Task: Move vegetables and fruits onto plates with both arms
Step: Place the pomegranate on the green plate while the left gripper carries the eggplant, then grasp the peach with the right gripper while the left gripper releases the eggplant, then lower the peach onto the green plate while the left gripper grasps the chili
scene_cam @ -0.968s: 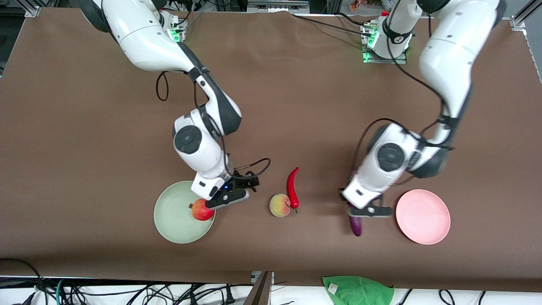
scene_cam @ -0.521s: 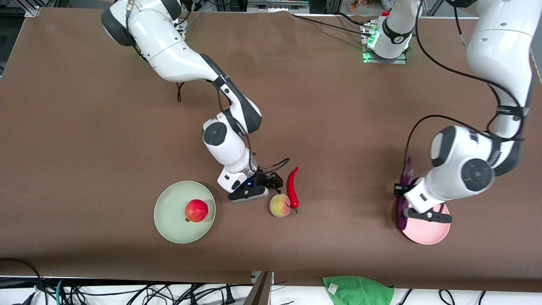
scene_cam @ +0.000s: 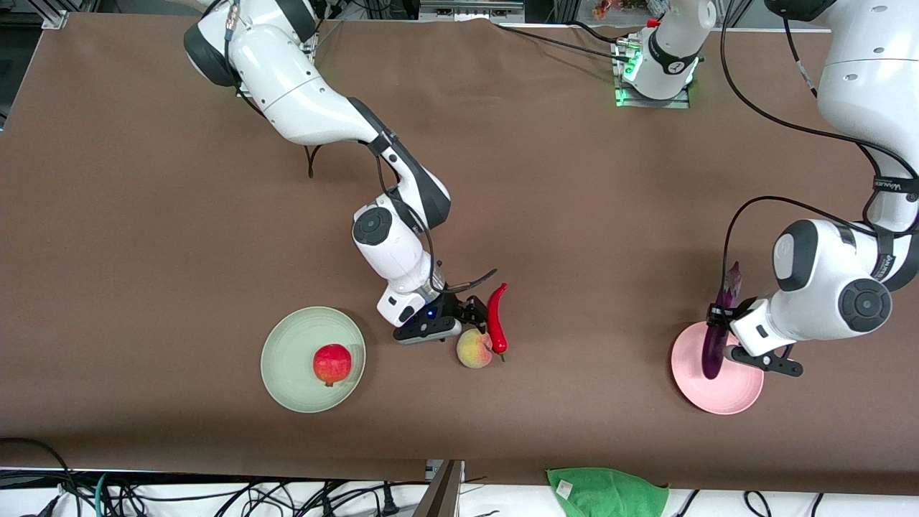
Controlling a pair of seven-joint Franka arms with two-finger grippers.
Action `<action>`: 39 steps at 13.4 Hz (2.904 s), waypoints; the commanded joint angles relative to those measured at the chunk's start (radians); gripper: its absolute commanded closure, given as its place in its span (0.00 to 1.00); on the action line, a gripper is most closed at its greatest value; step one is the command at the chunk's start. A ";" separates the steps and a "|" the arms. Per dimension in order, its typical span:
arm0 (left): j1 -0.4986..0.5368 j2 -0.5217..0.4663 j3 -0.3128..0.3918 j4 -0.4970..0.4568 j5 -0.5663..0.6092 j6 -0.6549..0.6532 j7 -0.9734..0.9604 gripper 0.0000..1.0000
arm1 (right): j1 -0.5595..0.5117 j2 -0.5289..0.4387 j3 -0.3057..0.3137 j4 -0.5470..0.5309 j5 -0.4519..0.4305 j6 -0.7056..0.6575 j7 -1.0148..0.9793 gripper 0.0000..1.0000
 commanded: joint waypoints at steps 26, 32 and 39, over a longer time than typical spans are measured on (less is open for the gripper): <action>-0.264 0.067 -0.023 0.014 -0.144 0.138 -0.528 0.00 | -0.057 -0.079 0.007 0.104 0.006 -0.338 -0.032 0.81; -0.442 0.116 -0.031 0.022 -0.106 0.227 -0.833 0.00 | -0.246 -0.159 0.015 0.095 0.020 -0.663 -0.485 0.79; -0.619 0.268 -0.026 0.232 0.024 0.236 -1.056 0.00 | -0.386 -0.213 0.012 0.100 0.086 -0.863 -0.792 0.79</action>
